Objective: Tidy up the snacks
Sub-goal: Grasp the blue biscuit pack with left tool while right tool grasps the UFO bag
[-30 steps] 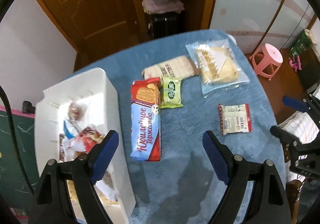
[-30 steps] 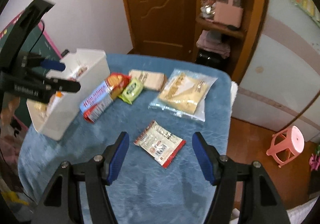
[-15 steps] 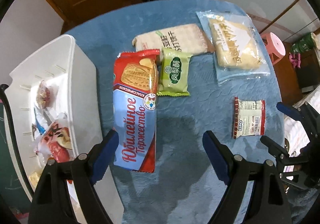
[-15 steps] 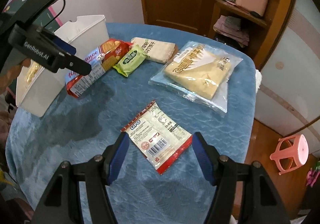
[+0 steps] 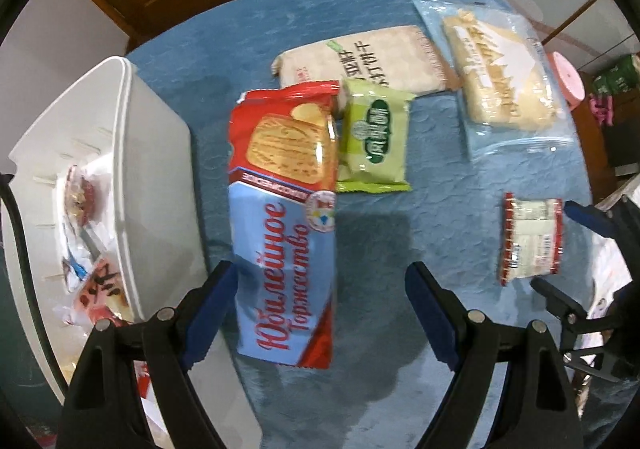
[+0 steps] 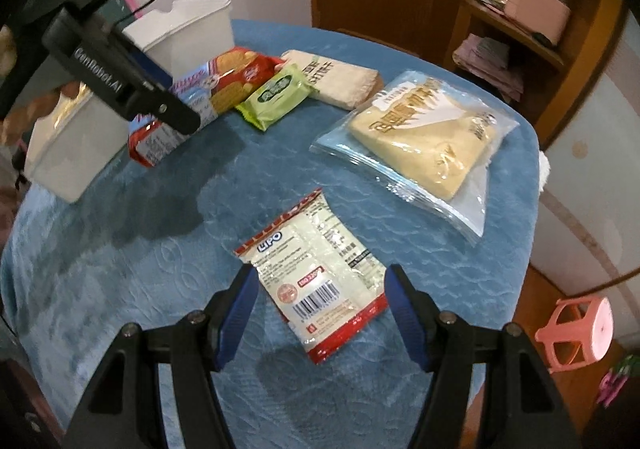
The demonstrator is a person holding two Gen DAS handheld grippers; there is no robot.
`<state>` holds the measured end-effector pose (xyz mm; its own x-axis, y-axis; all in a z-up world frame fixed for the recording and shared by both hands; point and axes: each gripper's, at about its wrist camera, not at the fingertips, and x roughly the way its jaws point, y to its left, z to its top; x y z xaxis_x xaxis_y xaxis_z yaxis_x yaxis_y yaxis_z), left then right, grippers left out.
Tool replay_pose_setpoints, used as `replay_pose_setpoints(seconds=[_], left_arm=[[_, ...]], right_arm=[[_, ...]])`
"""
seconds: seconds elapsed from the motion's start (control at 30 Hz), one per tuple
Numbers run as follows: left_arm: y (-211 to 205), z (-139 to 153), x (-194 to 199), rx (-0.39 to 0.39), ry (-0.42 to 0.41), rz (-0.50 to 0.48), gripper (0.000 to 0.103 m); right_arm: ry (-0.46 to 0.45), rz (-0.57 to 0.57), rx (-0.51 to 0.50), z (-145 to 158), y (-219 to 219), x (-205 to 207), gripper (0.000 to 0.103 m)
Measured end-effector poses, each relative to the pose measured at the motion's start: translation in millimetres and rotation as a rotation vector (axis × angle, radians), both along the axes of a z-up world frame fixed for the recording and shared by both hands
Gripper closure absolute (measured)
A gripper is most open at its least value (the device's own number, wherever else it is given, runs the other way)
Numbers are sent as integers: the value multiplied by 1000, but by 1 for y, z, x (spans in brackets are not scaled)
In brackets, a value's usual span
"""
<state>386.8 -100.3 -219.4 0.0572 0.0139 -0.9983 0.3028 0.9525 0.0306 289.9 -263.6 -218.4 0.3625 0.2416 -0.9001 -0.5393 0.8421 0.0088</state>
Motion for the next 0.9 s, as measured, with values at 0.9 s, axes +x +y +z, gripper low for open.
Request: replay_pose_setpoints(seconds=[0.9], left_arm=[[-57, -34, 27, 260, -50, -70, 38]], right_arm=[[11, 198, -131, -23, 23, 12, 37]])
